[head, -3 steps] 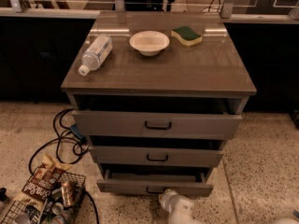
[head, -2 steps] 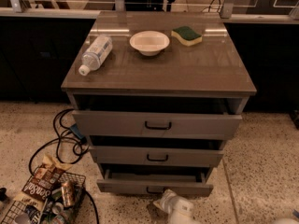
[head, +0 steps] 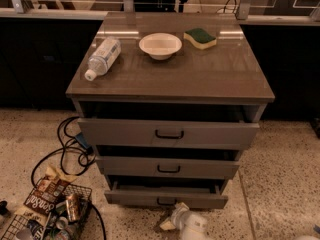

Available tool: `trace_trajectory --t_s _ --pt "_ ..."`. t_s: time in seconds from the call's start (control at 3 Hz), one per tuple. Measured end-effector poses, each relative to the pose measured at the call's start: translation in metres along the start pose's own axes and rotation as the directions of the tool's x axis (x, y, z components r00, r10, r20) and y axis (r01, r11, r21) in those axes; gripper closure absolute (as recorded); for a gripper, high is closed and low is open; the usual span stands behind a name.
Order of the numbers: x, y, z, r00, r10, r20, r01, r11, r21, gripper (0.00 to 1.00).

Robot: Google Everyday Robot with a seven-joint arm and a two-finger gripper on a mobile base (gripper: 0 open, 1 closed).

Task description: Close bottom drawer

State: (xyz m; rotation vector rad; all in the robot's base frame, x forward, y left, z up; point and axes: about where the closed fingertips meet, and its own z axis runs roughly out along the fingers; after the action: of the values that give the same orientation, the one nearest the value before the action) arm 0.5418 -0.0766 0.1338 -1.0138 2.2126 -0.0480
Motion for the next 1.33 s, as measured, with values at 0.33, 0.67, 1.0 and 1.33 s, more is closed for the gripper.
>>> trace_trajectory --t_s 0.33,0.67,1.0,1.33 --pt "0.0 0.0 0.0 1.0 0.0 0.0 0.0 1.0 0.0 0.18" --pt "0.0 0.0 0.0 1.0 0.0 0.0 0.0 1.0 0.0 0.42" --pt "-0.004 -0.007 0.011 1.0 -0.009 0.003 0.009 0.9997 0.024 0.65" --pt "-0.009 -0.013 0.021 1.0 -0.014 0.003 0.014 0.9988 0.046 0.95"
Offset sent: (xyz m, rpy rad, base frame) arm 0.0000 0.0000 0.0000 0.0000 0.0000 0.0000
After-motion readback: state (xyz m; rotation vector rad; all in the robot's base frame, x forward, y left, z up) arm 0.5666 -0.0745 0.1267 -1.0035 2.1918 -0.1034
